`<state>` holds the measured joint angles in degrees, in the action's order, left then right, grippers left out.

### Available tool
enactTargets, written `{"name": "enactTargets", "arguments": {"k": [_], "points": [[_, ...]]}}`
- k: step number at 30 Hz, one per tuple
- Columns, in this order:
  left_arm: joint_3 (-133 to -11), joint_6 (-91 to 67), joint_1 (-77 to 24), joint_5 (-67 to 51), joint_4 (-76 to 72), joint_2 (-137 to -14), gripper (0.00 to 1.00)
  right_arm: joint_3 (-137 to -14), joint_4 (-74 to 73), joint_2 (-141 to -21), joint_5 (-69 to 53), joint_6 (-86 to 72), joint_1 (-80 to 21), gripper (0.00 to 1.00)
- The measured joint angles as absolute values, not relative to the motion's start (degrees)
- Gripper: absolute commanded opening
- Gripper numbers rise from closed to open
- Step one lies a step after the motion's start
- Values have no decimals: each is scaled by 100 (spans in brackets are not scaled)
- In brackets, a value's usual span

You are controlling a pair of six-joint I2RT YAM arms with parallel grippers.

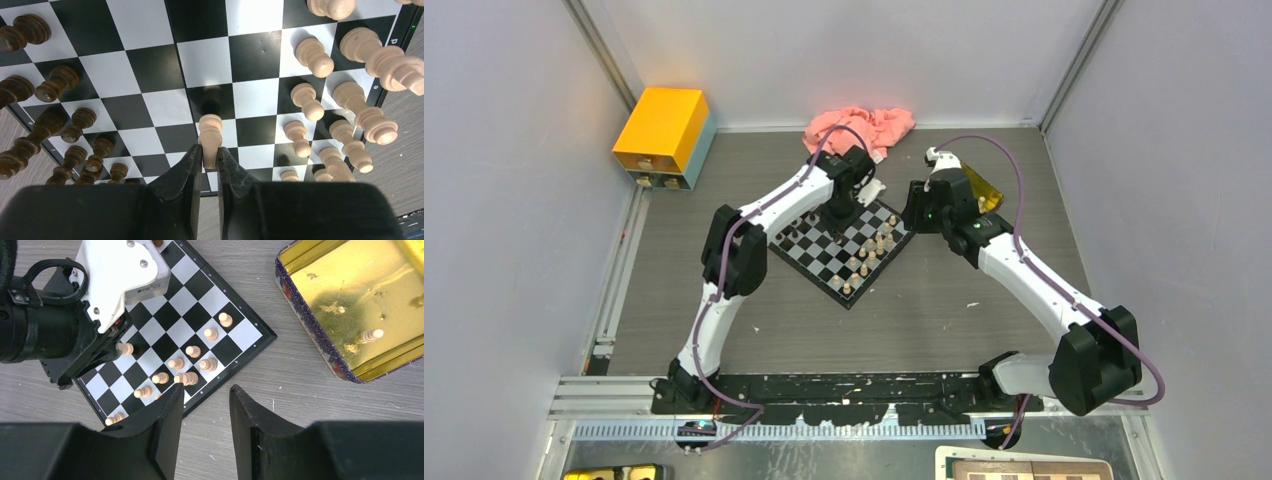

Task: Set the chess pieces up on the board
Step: Place the chess piece on the chessboard, then pick up the chess piece from the chessboard.

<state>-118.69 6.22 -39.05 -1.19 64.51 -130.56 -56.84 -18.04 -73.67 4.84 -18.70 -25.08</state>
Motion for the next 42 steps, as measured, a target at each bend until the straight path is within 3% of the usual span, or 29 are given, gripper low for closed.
{"name": "enactTargets", "arguments": {"k": [10, 25, 42], "points": [[-12031, 593, -3940, -128, 6549, -13233, 34, -5684, -1796, -7367, 475, -1848, -2508, 45], [-12505, 327, -3951, 545, 6665, -12844, 39, -5937, -1879, -7732, 237, -1741, -2550, 48], [-8224, -1153, -3798, 2082, 5218, -7644, 41, -8779, -2915, -10615, 434, -2145, -3900, 50]]}}
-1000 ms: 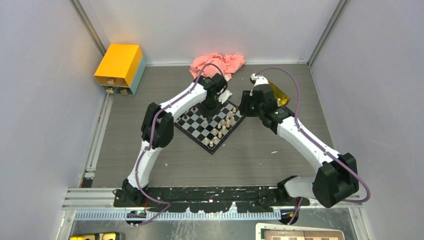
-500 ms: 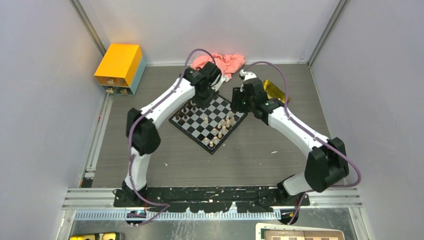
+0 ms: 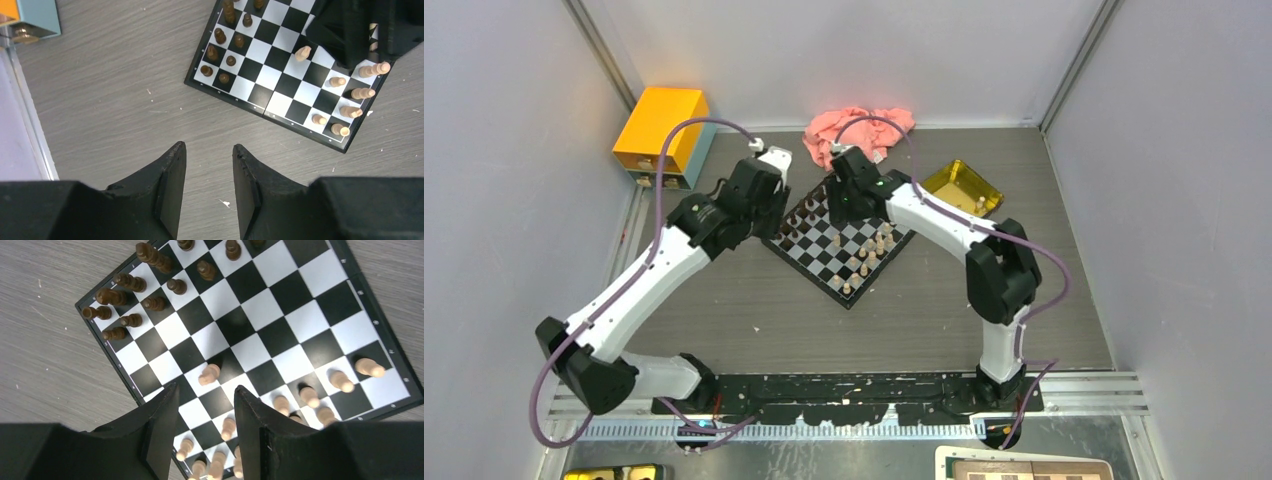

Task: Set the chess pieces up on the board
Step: Pick up the chess piece from the chessboard.

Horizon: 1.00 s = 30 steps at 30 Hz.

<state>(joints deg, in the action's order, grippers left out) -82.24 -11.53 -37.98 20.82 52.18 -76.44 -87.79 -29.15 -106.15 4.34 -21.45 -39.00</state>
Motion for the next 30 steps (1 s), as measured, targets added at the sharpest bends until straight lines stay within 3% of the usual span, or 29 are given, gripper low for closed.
{"name": "enactTargets", "arguments": {"k": [7, 30], "points": [[-7284, -1476, -3798, 2130, 4720, -6882, 41, -9688, -3651, -11504, 698, -2346, -4235, 51], [-6799, -1616, -3798, 2014, 4178, -6587, 41, -9900, -4285, -12092, 878, -2493, -4265, 50]]}}
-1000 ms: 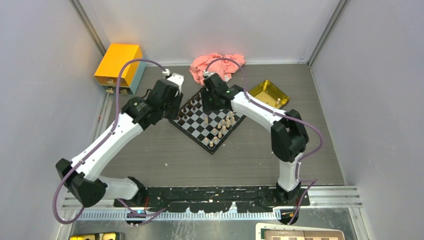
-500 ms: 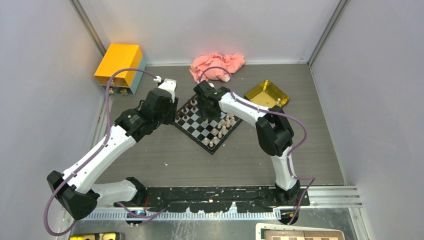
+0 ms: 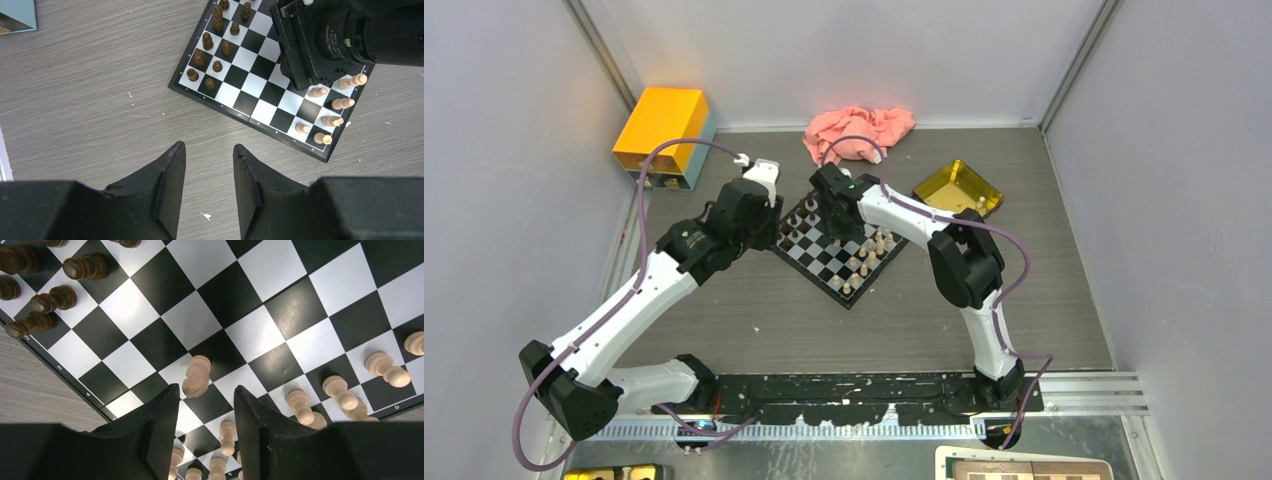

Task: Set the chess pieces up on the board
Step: Pick up the chess piece from the chessboard.

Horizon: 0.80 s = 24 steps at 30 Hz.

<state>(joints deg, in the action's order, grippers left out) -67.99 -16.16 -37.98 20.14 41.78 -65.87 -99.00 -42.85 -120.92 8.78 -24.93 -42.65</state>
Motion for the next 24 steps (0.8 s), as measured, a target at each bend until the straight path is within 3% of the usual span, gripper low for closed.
{"name": "enactTargets", "arguments": {"k": [5, 11, 19, 24], "points": [[-6766, -1614, -3798, 1981, 4163, -6589, 41, -10060, -4289, -12234, 849, -2484, -4265, 48], [-6722, -1612, -3798, 1949, 4104, -6639, 41, -10202, -4296, -12352, 851, -2453, -4265, 35], [-6689, -1605, -3798, 1944, 4040, -6667, 41, -10243, -4342, -12352, 915, -2436, -4265, 1], [-6665, -1592, -3798, 1944, 3999, -6674, 41, -10243, -4359, -12352, 991, -2421, -4265, 1]]}}
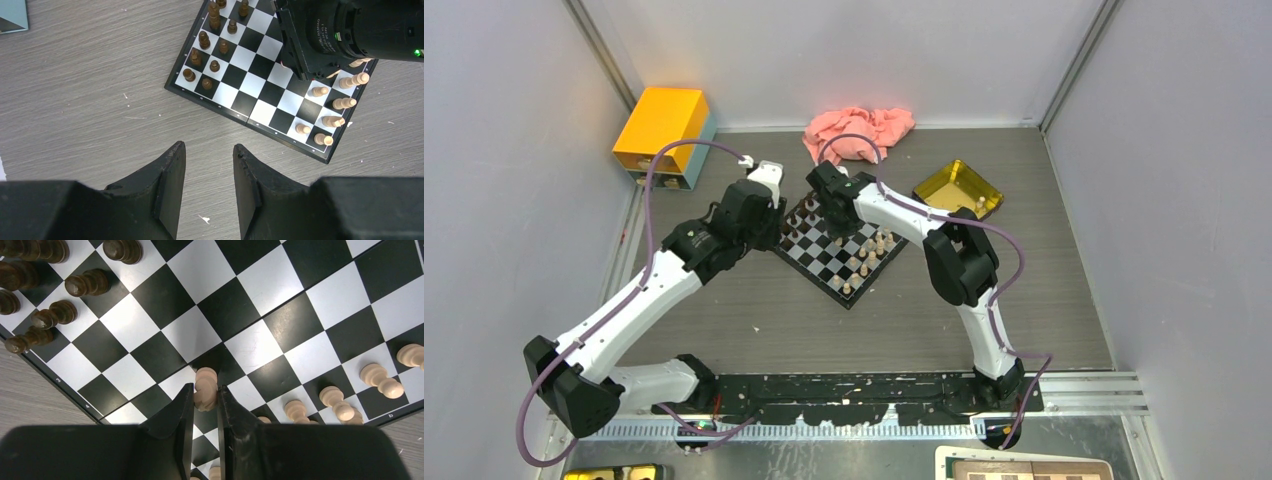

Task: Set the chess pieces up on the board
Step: Pick up the chess piece from the chessboard, then place the chess piece on the chessboard.

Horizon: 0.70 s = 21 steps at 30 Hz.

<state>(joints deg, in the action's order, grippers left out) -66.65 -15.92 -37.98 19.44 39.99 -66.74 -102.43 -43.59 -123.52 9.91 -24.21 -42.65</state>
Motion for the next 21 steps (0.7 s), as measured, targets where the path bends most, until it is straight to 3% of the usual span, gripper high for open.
{"name": "enactTargets", "arguments": {"k": [13, 21], "points": [[-6632, -1566, -3798, 1946, 3955, -6674, 42, -10269, -4672, -11640, 1592, -2390, -4263, 1], [-6613, -1566, -3798, 1881, 3940, -6674, 63, -9695, -4689, -10200, 2126, -2386, -4040, 1]]}}
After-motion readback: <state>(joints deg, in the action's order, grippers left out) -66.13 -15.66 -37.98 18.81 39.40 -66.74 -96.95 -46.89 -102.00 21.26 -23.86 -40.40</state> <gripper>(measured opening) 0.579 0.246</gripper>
